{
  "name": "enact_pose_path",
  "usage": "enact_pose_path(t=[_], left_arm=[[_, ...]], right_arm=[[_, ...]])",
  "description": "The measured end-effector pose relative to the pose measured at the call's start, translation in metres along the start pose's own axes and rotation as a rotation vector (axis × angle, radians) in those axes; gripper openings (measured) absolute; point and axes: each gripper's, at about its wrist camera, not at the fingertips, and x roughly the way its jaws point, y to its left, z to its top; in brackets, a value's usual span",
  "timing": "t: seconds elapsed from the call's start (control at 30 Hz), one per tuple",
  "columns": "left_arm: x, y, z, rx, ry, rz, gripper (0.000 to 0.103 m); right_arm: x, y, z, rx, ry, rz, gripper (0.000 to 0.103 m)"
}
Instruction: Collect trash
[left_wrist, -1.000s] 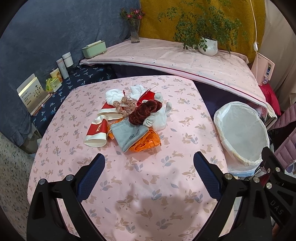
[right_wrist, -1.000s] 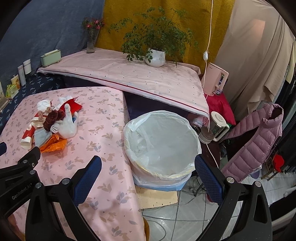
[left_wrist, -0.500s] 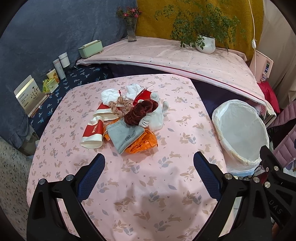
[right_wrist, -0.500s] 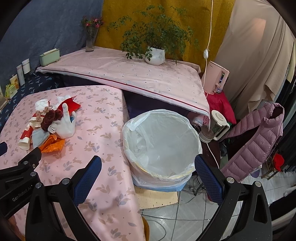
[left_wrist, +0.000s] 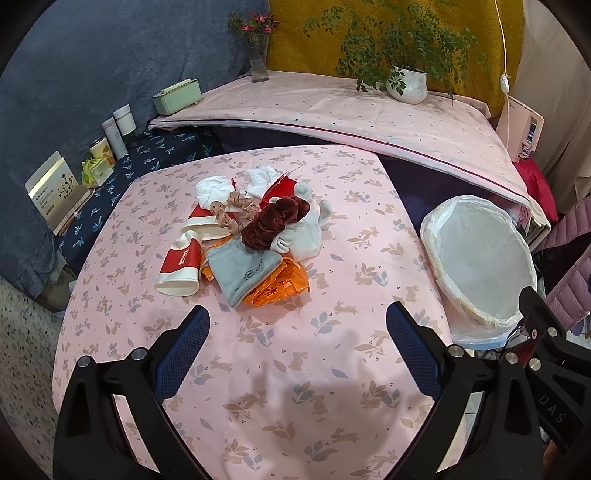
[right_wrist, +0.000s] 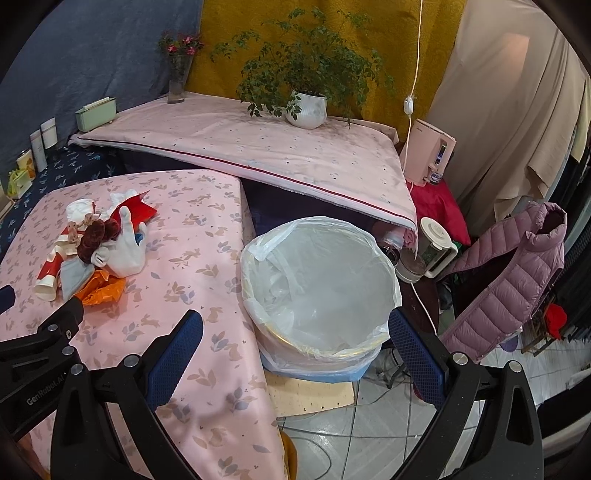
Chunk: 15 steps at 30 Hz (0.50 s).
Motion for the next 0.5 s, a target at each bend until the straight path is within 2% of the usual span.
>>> enact_pose_path(t=[0.5], left_arm=[[0.0051, -0.0067, -0.0013, -0.002, 0.009, -0.006, 0.092]], right_arm=[[0.0022, -0.0023, 0.0011, 0.004, 0.004, -0.002, 0.096]])
